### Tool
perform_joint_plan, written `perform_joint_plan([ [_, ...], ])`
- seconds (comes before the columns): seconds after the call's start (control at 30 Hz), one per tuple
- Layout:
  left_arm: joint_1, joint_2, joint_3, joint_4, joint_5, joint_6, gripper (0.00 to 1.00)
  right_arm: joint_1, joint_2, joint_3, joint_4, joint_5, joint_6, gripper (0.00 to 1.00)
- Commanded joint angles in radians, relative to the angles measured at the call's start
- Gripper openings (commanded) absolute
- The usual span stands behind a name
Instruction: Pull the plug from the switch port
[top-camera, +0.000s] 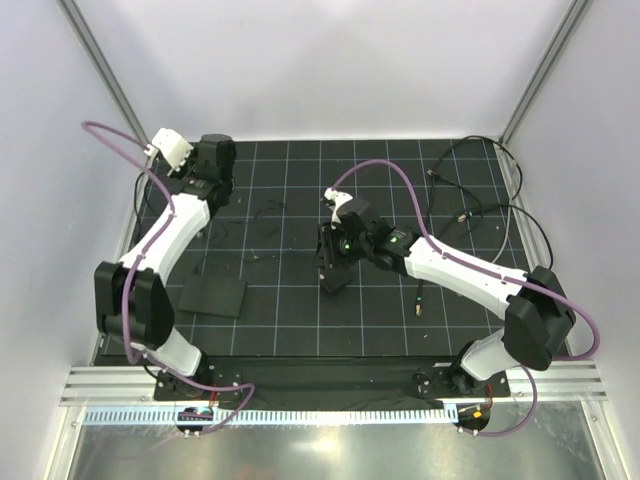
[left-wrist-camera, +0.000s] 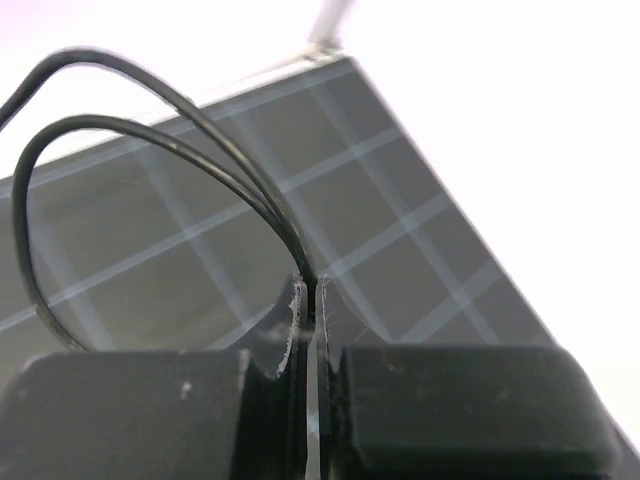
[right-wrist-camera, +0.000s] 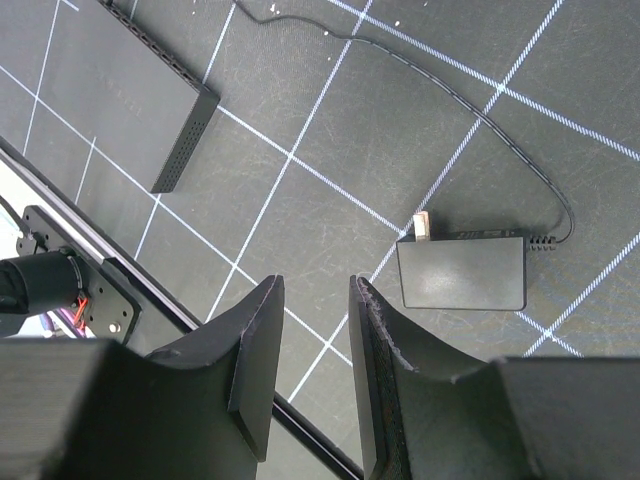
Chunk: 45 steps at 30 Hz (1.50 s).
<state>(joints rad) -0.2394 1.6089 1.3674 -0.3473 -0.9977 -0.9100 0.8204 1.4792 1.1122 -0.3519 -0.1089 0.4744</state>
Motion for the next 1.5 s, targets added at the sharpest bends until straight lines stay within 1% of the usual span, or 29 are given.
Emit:
perform_joint_plan([
  [0.0,0.005,-0.151,-0.128,0.443,0.165,0.146,0.0,-0.003,-0.049,-0.011,0.027,-0.003,0.012,0.39],
  [0.03,0.005,-0.205,-0.154,0.459,0.169,0.06,0.0,-0.003,-0.054,-0.014,0.025,-0.003,0.013,0.39],
  [0.1,0.005,-0.239,-0.16,0.362,0.127,-0.059,0.0,-0.001,-0.06,-0.017,0.024,0.005,0.015,0.39],
  [0.13,0.005,-0.248,-0.143,0.221,0.113,-0.119,0.0,-0.003,-0.062,-0.017,0.024,0.005,0.016,0.39],
  [0.17,0.003,-0.247,-0.119,0.126,0.073,-0.235,0.0,-0.003,-0.062,-0.015,0.024,0.005,0.018,0.39],
  [0.23,0.005,-0.236,-0.056,-0.063,0.033,-0.354,0.0,-0.003,-0.062,-0.011,0.022,0.002,0.023,0.39],
  [0.27,0.003,-0.231,-0.056,-0.061,0.024,-0.366,0.0,-0.003,-0.062,-0.009,0.022,-0.003,0.024,0.39],
  [0.3,0.005,-0.236,-0.068,-0.029,0.031,-0.336,0.0,-0.003,-0.063,-0.009,0.024,-0.006,0.024,0.39],
  [0.33,0.005,-0.25,-0.127,0.032,0.053,-0.295,0.0,-0.003,-0.065,-0.011,0.022,-0.009,0.029,0.39],
  [0.37,0.006,-0.28,-0.178,0.212,0.077,-0.212,0.0,-0.003,-0.063,-0.011,0.022,-0.011,0.03,0.39],
  [0.43,0.018,-0.305,-0.267,0.327,0.12,-0.237,0.0,-0.003,-0.072,-0.015,0.021,-0.009,0.035,0.39],
  [0.47,0.028,-0.317,-0.281,0.329,0.143,-0.304,0.0,-0.003,-0.077,-0.018,0.019,-0.006,0.036,0.39],
  [0.6,0.034,-0.322,-0.294,0.277,0.174,-0.423,0.0,-0.003,-0.092,-0.029,0.01,0.0,0.038,0.39],
  [0.67,0.034,-0.319,-0.256,0.173,0.171,-0.482,0.0,-0.003,-0.094,-0.028,0.008,0.0,0.04,0.39],
  [0.7,0.035,-0.302,-0.234,0.112,0.171,-0.571,0.0,-0.003,-0.096,-0.028,0.008,0.0,0.041,0.39],
  [0.73,0.044,-0.291,-0.172,-0.045,0.192,-0.636,0.0,-0.003,-0.099,-0.026,0.007,0.0,0.041,0.39],
  [0.77,0.051,-0.278,-0.147,-0.109,0.215,-0.673,0.0,-0.004,-0.097,-0.025,0.005,-0.002,0.043,0.39],
  [0.83,0.063,-0.254,-0.13,-0.131,0.276,-0.691,0.0,-0.003,-0.102,-0.025,0.005,-0.002,0.046,0.39],
  [0.87,0.064,-0.254,-0.137,-0.118,0.318,-0.691,0.0,-0.001,-0.103,-0.025,0.007,-0.003,0.046,0.39],
  [0.93,0.066,-0.264,-0.157,-0.009,0.359,-0.643,0.0,-0.001,-0.103,-0.026,0.007,-0.003,0.047,0.39],
  [0.97,0.068,-0.267,-0.162,0.013,0.401,-0.629,0.0,-0.001,-0.103,-0.028,0.007,-0.005,0.046,0.39],
  [1.03,0.068,-0.258,-0.137,0.048,0.421,-0.584,0.0,-0.001,-0.105,-0.031,0.007,-0.003,0.046,0.39],
  [1.17,0.068,-0.237,-0.067,0.019,0.45,-0.417,0.0,0.0,-0.109,-0.034,0.001,-0.002,0.044,0.39],
  [1.23,0.068,-0.233,-0.064,0.147,0.549,-0.315,0.0,-0.001,-0.112,-0.035,0.004,0.002,0.043,0.4],
  [1.27,0.068,-0.216,-0.054,0.193,0.6,-0.194,0.0,0.0,-0.112,-0.037,0.004,0.002,0.046,0.4],
  [1.3,0.068,-0.208,-0.042,0.285,0.717,-0.134,0.0,-0.001,-0.111,-0.035,0.007,0.0,0.044,0.4],
  [1.37,0.068,-0.193,-0.042,0.403,0.847,-0.023,0.0,0.0,-0.108,-0.032,0.008,-0.006,0.046,0.4],
  [1.4,0.069,-0.185,-0.041,0.491,0.899,-0.011,0.0,-0.001,-0.106,-0.031,0.008,-0.005,0.046,0.4],
  [1.47,0.068,-0.17,-0.007,0.521,1.051,-0.003,0.0,-0.003,-0.108,-0.031,0.007,-0.005,0.049,0.39],
])
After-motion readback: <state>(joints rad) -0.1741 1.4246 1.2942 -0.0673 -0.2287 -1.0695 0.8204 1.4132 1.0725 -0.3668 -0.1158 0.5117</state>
